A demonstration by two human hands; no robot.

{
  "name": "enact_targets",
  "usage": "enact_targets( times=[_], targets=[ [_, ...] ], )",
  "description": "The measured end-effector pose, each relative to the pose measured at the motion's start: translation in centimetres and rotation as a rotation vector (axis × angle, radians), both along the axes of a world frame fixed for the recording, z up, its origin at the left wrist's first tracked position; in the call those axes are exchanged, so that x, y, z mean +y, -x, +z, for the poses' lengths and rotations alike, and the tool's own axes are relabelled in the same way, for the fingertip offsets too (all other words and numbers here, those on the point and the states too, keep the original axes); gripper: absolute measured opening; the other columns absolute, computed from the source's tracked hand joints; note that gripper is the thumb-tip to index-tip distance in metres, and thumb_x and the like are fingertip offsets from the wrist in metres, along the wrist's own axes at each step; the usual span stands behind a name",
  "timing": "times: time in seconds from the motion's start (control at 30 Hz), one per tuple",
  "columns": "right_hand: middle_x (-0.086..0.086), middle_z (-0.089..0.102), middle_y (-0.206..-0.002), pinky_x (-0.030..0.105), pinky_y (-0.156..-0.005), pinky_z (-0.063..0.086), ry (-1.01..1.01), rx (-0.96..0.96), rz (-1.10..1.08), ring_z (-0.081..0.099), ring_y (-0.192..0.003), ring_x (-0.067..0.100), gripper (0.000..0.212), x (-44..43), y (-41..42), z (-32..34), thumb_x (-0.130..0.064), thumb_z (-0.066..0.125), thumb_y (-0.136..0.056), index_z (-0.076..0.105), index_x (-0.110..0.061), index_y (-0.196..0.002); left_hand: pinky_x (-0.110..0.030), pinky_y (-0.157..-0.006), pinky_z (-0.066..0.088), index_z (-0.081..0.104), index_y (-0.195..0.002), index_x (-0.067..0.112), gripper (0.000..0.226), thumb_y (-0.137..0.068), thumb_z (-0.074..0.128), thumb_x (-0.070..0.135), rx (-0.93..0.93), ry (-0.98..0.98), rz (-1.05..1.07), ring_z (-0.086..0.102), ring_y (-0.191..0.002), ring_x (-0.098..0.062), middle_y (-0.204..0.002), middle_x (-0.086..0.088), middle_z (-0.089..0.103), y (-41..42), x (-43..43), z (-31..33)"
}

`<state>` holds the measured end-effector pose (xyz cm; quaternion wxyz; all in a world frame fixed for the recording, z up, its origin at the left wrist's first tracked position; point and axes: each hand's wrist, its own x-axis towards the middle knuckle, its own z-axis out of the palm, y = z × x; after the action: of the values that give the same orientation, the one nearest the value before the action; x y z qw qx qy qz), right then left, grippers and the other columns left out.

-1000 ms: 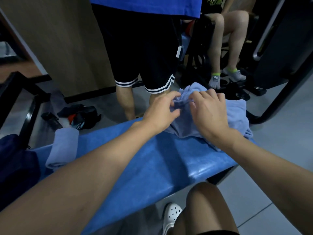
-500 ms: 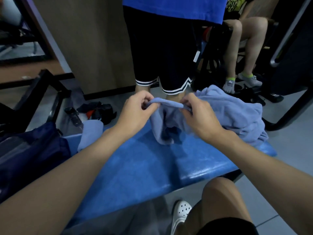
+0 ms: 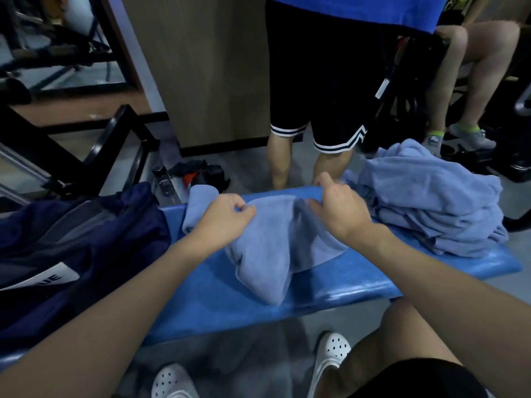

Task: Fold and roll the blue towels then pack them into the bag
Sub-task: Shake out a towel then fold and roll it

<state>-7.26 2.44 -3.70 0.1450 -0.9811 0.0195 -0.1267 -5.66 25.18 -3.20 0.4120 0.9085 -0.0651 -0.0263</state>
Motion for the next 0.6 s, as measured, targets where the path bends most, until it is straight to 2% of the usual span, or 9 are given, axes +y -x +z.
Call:
enact_targets(
  times=[0.07,0.13,0.27,0.33,0.43,0.53,0.6],
  targets=[
    [0.011,0.061,-0.095,0.037,-0.066,0.042,-0.099,0.165,0.007,0.058,-0.092,0.035,0.021,0.6,0.3,-1.7,-0.025,0.056,-0.09,0.049,-0.011,-0.104,-0.031,-0.057,0.032,0.049,-0.073,0.011,0.025,-0.094,0.055,0.023,0.076,-0.011,0.085,0.038,-0.059,-0.015,-0.064,-0.001,0.043,0.1,1.1,-1.6],
    [0.013,0.064,-0.101,0.032,-0.068,0.04,-0.077,0.292,-0.009,0.059,-0.095,0.035,0.013,1.0,1.1,-3.4,-0.022,0.054,-0.087,0.055,-0.013,-0.097,-0.031,-0.058,0.031,0.047,-0.076,0.014,0.022,-0.095,0.053,0.023,0.144,-0.028,0.136,0.037,-0.062,-0.016,-0.066,-0.002,0.041,0.3,2.1,-3.1],
    [0.011,0.066,-0.111,0.03,-0.072,0.042,-0.079,0.485,-0.036,0.061,-0.103,0.03,0.032,1.8,2.7,-6.7,-0.04,0.058,-0.088,0.062,-0.012,-0.103,-0.03,-0.055,0.027,0.042,-0.078,0.012,0.021,-0.096,0.051,0.018,0.208,-0.016,0.155,0.034,-0.06,-0.016,-0.068,-0.004,0.037,1.0,3.0,-5.1],
    [0.01,0.065,-0.111,0.032,-0.072,0.044,-0.1,0.51,-0.06,0.062,-0.102,0.03,0.039,2.2,3.4,-8.0,-0.048,0.058,-0.089,0.06,-0.012,-0.104,-0.03,-0.056,0.027,0.042,-0.078,0.011,0.021,-0.096,0.051,0.017,0.204,-0.005,0.167,0.033,-0.06,-0.017,-0.069,-0.005,0.036,1.1,3.0,-5.4],
    [0.006,0.064,-0.099,0.032,-0.068,0.042,-0.117,0.524,-0.095,0.062,-0.096,0.029,0.039,3.2,4.1,-9.1,-0.054,0.061,-0.087,0.053,-0.016,-0.093,-0.03,-0.053,0.026,0.039,-0.075,0.012,0.024,-0.095,0.051,0.017,0.187,0.0,0.178,0.031,-0.056,-0.015,-0.065,-0.003,0.034,1.0,2.9,-5.4],
    [0.009,0.066,-0.098,0.033,-0.067,0.046,-0.146,0.486,-0.136,0.063,-0.093,0.031,0.027,3.9,4.0,-9.6,-0.04,0.058,-0.09,0.056,-0.013,-0.092,-0.028,-0.051,0.026,0.039,-0.075,0.012,0.025,-0.096,0.051,0.017,0.166,0.002,0.177,0.03,-0.055,-0.014,-0.063,-0.001,0.033,1.2,2.7,-5.0],
    [0.012,0.066,-0.092,0.033,-0.066,0.048,-0.209,0.425,-0.136,0.061,-0.084,0.033,0.018,3.9,3.9,-9.5,-0.029,0.053,-0.091,0.055,-0.012,-0.085,-0.028,-0.051,0.026,0.039,-0.074,0.013,0.026,-0.096,0.051,0.019,0.144,0.014,0.185,0.03,-0.055,-0.014,-0.062,-0.001,0.033,1.3,2.9,-4.5]
  ],
)
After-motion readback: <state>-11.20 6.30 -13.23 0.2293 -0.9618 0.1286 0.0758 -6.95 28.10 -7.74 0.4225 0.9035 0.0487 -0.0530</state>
